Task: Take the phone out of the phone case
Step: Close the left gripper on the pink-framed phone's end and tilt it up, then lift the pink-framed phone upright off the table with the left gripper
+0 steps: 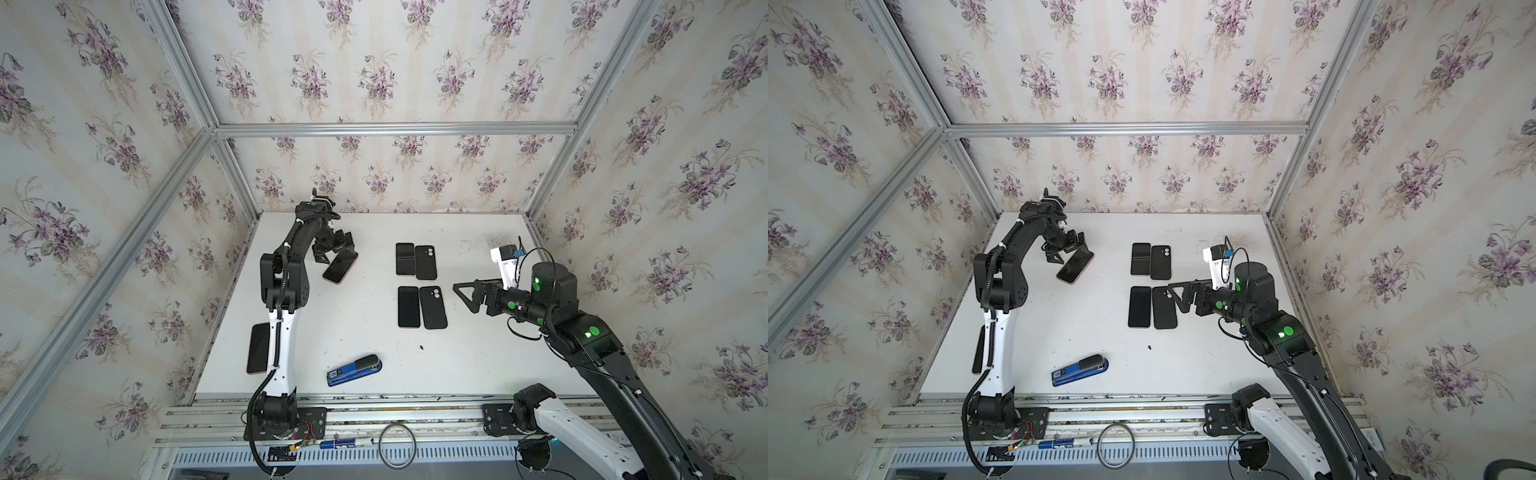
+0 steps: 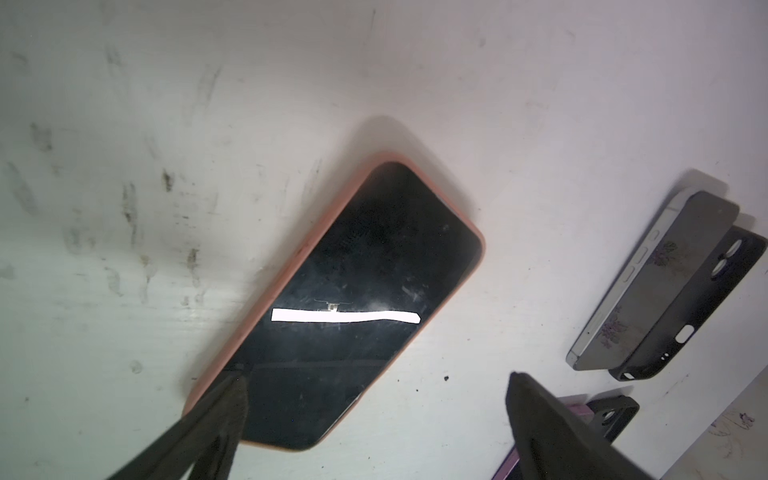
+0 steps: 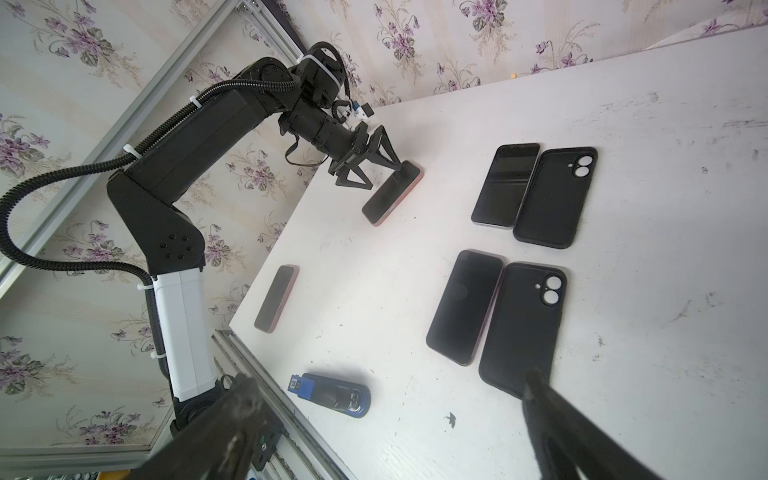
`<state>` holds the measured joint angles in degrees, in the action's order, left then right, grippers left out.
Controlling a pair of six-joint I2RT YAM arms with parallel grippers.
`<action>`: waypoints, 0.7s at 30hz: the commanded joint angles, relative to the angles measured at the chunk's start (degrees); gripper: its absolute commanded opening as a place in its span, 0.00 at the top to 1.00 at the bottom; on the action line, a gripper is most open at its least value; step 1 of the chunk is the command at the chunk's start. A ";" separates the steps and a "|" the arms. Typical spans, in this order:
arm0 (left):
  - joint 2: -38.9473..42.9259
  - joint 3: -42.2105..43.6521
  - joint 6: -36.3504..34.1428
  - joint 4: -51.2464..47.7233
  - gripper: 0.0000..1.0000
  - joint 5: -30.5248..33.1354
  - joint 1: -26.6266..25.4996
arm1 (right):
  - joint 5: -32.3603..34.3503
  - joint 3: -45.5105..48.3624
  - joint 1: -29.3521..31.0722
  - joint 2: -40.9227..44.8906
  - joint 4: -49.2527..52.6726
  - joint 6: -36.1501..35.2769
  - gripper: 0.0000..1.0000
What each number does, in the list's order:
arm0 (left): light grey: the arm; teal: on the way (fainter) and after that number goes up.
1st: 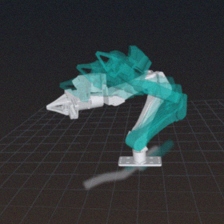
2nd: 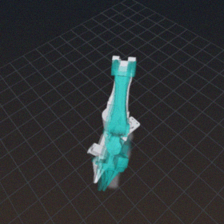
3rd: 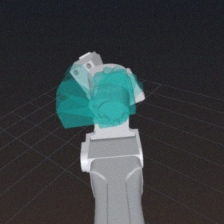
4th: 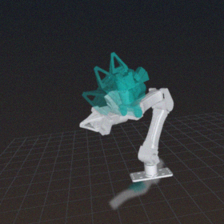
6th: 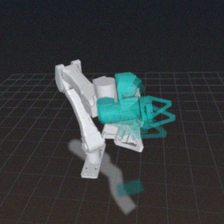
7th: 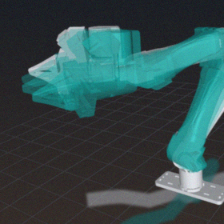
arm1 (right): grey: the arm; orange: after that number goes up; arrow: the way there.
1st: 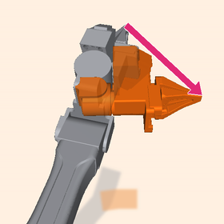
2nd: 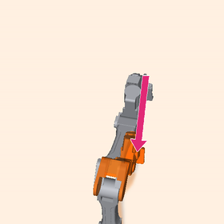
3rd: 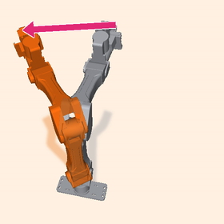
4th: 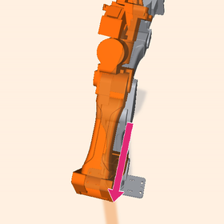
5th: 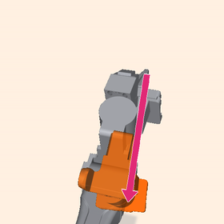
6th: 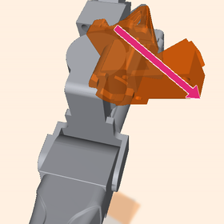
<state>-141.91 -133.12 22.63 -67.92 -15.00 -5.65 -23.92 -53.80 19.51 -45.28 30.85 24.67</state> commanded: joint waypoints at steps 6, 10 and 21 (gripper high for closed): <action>-2.72 -1.21 4.61 1.10 0.00 2.39 1.47 | -0.58 0.20 0.09 -1.37 -4.54 1.61 0.00; -3.99 -2.19 6.22 1.21 0.00 3.23 2.13 | -0.76 -0.32 0.05 -1.74 -4.46 1.62 0.00; -3.20 -0.64 5.58 1.21 0.00 1.82 0.84 | -0.73 -0.24 0.03 -2.10 -5.67 2.23 0.00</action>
<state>-146.19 -134.74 28.12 -66.43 -12.64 -4.36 -24.14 -53.19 19.51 -47.33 27.90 26.15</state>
